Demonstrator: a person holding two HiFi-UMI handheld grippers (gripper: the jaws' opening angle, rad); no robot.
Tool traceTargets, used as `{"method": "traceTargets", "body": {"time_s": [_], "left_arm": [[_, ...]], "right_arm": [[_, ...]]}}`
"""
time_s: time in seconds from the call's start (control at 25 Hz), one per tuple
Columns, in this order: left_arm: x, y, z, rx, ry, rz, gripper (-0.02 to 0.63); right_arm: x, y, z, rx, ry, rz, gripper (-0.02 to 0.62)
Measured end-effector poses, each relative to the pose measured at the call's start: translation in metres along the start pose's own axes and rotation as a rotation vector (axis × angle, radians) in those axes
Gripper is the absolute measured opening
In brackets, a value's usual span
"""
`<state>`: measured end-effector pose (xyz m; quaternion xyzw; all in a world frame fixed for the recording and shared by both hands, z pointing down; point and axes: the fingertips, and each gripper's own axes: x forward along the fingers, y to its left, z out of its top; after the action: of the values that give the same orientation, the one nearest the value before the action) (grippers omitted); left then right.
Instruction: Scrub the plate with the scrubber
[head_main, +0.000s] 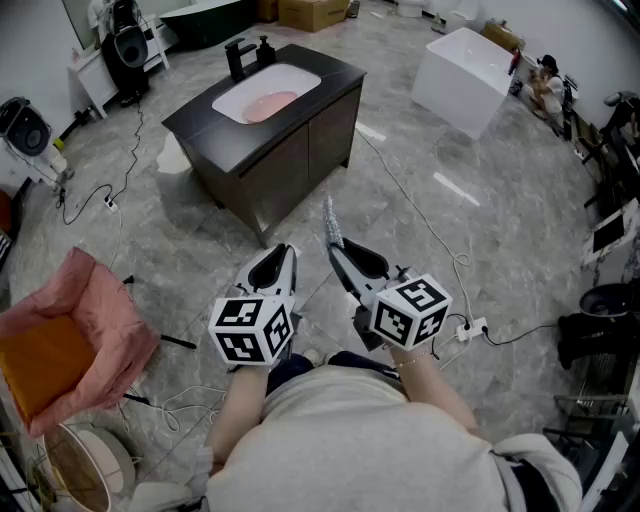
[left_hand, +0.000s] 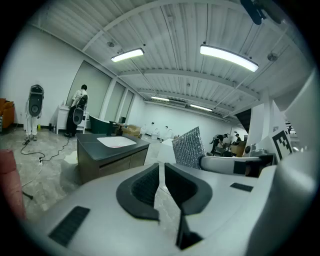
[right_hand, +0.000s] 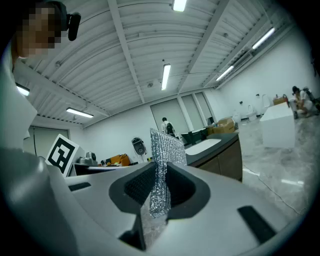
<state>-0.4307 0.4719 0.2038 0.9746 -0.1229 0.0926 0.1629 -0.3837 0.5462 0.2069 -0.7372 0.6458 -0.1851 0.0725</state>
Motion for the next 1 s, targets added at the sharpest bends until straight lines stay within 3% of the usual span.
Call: {"method": "traceTargets", "body": {"time_s": [0.48,0.76,1.0], "left_arm": [[0.001,-0.025,-0.002,0.001,-0.029,-0.064,0.051],[0.007,-0.043,-0.004,0.058,-0.024,-0.078,0.052],[0.013,-0.055,-0.009,0.081,-0.033,-0.055,0.114]], "right_arm": [[-0.017,-0.004,-0.005,0.012,0.006,0.028,0.078],[-0.029,-0.016,-0.001,0.04,-0.004,0.027,0.078],[-0.036,-0.031,-0.005,0.045,0.003,0.032,0.077]]}}
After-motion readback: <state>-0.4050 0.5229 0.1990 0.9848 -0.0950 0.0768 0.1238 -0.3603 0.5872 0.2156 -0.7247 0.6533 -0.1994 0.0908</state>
